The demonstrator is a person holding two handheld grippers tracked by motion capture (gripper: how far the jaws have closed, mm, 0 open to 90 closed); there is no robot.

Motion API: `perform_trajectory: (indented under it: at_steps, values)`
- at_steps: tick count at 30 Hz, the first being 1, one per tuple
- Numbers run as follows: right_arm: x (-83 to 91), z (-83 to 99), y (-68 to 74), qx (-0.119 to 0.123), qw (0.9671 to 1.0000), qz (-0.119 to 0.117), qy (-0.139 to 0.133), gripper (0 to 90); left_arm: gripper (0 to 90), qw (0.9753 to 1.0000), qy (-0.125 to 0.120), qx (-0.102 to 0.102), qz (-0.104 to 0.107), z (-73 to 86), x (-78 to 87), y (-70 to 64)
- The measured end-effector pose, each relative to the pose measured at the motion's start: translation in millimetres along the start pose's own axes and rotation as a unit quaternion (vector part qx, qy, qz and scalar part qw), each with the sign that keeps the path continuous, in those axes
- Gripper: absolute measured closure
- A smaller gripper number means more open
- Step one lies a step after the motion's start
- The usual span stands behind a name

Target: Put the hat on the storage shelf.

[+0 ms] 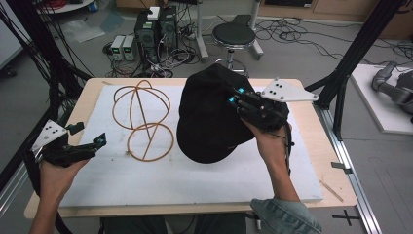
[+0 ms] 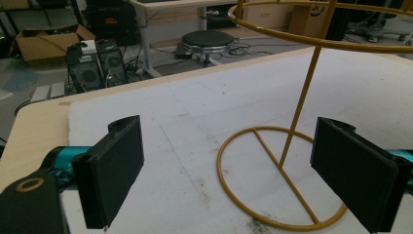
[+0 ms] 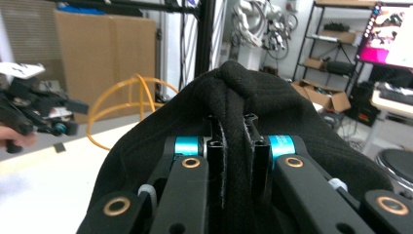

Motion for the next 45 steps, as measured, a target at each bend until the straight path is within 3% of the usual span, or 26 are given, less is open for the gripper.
perform_trajectory:
  at_steps: [4,16,24,29,36,39,45]
  values:
    - [2.7,-14.3,3.0,-0.013,0.9996,-0.018,-0.018,84.1,12.5,1.0000,0.000,0.001,-0.002,-0.6,1.5,0.9]
    - [-7.5,-43.5,21.2,-0.018,0.9971,-0.059,-0.046,84.2,12.5,1.0000,-0.002,0.002,-0.004,-1.2,4.0,3.7]
    - [-19.0,-59.3,29.7,-0.047,0.9927,-0.090,-0.065,84.1,12.5,1.0000,-0.006,0.003,-0.006,-3.0,7.5,5.8]
    - [-34.8,-70.0,37.1,-0.067,0.9880,-0.117,-0.076,84.1,12.5,0.9999,-0.008,0.003,-0.007,-4.2,9.3,6.9]
    - [-58.0,-68.8,44.3,-0.091,0.9845,-0.134,-0.067,84.1,12.5,0.9999,-0.008,0.003,-0.010,-4.3,11.2,8.4]
    - [-77.8,-63.7,48.0,-0.105,0.9832,-0.140,-0.054,84.1,12.5,0.9999,-0.010,0.005,-0.011,-4.1,11.7,9.0]
    - [-107.8,-51.5,56.9,-0.106,0.9841,-0.141,-0.020,83.9,12.5,0.9998,-0.007,0.006,-0.015,-1.8,12.9,12.7]
Point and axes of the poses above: each handheld gripper's, and its own axes: x roughly backward along the jaws, z roughly out of its underside, y roughly to its left, the point moved 8 cm from there along -x, roughly forward along the jaws, and after that the axes turned 12 degrees about z, right-handed, at the moved point
